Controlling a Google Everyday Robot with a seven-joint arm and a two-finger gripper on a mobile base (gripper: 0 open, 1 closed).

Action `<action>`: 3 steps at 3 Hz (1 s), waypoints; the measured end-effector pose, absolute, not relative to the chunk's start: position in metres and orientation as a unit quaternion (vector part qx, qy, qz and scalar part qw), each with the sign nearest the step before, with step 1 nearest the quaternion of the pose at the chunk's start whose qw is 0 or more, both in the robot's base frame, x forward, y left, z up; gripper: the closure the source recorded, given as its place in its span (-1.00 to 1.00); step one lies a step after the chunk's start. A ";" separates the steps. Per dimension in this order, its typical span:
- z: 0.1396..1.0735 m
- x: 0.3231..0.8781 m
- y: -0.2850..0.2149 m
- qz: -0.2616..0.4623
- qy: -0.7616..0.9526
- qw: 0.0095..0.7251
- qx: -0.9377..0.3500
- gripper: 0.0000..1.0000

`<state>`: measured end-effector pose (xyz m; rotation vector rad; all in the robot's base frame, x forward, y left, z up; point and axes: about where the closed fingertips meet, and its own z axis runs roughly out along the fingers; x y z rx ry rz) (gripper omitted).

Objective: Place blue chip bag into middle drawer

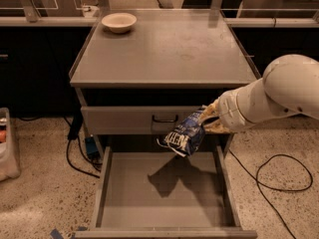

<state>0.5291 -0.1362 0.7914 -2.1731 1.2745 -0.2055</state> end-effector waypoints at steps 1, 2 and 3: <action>0.789 0.528 -0.135 -0.074 0.479 0.303 -0.820 1.00; 0.750 0.523 -0.131 -0.055 0.487 0.307 -0.816 1.00; 0.677 0.522 -0.127 -0.029 0.494 0.302 -0.814 1.00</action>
Offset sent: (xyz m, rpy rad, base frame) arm -0.0128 0.0066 -0.1013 0.0829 0.0825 -0.0150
